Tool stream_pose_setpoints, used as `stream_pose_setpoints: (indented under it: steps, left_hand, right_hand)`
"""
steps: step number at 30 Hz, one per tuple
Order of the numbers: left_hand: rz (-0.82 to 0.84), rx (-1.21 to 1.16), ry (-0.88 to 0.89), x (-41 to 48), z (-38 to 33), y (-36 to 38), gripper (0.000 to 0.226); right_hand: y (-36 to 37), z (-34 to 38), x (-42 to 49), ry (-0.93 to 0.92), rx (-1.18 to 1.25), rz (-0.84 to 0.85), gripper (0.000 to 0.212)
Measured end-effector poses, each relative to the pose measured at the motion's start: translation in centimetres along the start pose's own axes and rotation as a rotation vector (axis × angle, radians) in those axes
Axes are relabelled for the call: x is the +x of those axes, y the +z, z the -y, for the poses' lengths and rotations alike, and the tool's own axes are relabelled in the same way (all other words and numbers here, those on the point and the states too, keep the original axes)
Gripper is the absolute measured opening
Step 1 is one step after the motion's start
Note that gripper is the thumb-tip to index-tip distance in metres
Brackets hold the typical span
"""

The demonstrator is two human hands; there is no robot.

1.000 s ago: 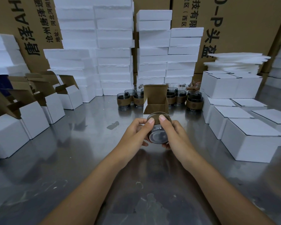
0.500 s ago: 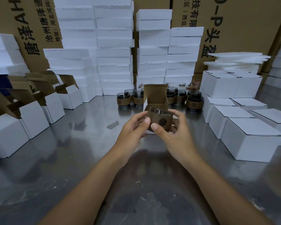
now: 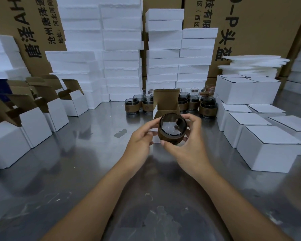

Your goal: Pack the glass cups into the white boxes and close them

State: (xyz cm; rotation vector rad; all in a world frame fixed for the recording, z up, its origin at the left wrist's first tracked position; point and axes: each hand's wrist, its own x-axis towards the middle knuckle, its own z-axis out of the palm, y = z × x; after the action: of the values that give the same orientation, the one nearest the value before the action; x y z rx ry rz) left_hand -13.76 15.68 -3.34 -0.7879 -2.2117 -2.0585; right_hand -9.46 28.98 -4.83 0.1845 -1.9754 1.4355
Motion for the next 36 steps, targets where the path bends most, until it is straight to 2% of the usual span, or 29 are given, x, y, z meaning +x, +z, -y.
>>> stream_pose_setpoints:
  steps: [4, 9, 14, 20, 29, 36]
  left_hand:
    - [-0.074, 0.230, 0.009, 0.0, 0.6, 0.0, 0.058]
    - [-0.066, 0.451, 0.107, 0.4, 1.4, 0.2, 0.051]
    - [-0.039, 0.697, 0.102, 1.2, 2.3, 0.1, 0.052]
    - [-0.086, 0.705, 0.125, 1.1, 1.7, 0.4, 0.042]
    - [-0.124, 0.827, 0.399, -0.5, 0.5, 0.6, 0.010]
    - [-0.037, 0.819, 0.527, -1.1, -0.2, 0.4, 0.020]
  right_hand:
    - [0.0, 0.1, 0.0, -0.026, -0.034, -0.030, 0.068]
    - [-0.1, 0.3, 0.0, -0.052, -0.030, -0.079, 0.069]
    - [-0.2, 0.6, 0.2, -0.070, -0.006, -0.119, 0.070]
    - [-0.3, 1.4, 0.2, -0.114, -0.014, -0.168, 0.069]
    - [-0.6, 2.3, 0.1, -0.129, 0.042, -0.206, 0.064]
    - [-0.8, 1.8, 0.3, -0.091, 0.085, -0.216, 0.060]
